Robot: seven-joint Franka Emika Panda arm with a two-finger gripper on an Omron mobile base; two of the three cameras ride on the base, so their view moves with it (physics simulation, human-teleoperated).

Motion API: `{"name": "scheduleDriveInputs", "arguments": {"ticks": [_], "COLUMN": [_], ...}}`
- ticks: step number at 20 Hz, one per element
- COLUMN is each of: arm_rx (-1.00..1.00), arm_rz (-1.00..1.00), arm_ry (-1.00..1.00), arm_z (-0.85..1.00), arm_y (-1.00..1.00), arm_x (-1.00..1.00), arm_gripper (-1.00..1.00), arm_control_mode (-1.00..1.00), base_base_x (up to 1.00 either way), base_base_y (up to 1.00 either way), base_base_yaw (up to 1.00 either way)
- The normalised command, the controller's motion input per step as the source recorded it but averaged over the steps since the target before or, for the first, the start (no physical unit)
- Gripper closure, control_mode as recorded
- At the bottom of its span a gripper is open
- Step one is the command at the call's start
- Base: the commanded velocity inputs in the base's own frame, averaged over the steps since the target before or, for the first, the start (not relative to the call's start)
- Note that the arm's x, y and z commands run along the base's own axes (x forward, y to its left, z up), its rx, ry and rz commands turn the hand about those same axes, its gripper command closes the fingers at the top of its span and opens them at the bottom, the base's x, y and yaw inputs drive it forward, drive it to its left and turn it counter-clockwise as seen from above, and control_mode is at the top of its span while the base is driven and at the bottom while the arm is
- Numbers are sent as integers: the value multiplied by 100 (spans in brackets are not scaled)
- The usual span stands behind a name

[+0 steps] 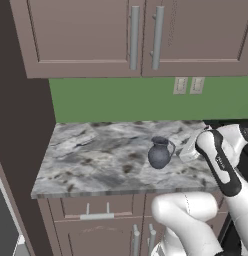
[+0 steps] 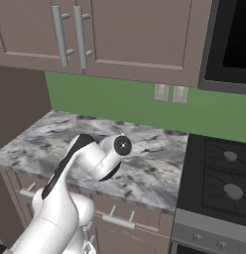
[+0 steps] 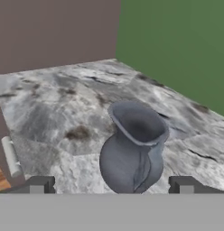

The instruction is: Move the bottled drink and potato from the top shelf to the second highest shelf to make space. Then, place the pitcher from the counter on the cleared top shelf.

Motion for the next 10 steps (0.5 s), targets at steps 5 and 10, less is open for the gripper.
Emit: {"name": "scheduleDriveInputs", "arguments": {"ticks": [5, 10], "arm_rx": [12, 16], "arm_rz": [0, 0], "arm_ry": [-1, 0], "arm_z": [-6, 0], "arm_y": [0, 0], "arm_x": [1, 6], "arm_gripper": [-100, -100], "arm_control_mode": [-100, -100], "base_base_x": [0, 0], "base_base_y": [0, 0], "base_base_yaw": [0, 0]}}
